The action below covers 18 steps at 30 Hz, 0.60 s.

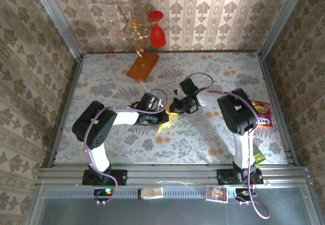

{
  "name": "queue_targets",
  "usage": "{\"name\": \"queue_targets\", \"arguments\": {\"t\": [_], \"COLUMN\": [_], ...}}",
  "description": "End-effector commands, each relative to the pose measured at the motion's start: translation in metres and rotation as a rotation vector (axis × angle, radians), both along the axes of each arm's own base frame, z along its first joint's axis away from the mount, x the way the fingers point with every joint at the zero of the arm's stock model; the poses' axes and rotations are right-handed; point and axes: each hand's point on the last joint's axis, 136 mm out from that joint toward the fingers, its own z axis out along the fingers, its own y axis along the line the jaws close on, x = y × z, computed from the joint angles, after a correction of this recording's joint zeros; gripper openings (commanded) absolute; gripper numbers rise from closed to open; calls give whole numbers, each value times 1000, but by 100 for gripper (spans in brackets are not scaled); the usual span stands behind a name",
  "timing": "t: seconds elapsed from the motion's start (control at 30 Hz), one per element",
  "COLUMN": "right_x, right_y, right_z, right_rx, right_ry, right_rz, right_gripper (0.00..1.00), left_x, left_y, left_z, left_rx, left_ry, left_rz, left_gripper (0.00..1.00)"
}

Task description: Fold a paper plane with a square sheet of paper (pick it up from the middle)

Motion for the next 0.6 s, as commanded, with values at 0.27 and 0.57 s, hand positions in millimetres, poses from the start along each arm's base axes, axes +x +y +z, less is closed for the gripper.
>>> {"name": "queue_targets", "arguments": {"t": [0.27, 0.57], "right_x": [-19, -24], "right_y": [-25, -16], "right_z": [-30, -33], "right_rx": [-108, -75], "right_ry": [73, 81], "right_rz": [-51, -58], "right_gripper": [6, 6], "left_x": [-64, 0], "left_y": [43, 11], "left_z": [-2, 44], "left_rx": [42, -35], "left_ry": [134, -68], "left_rz": [8, 52], "left_gripper": [0, 0]}}
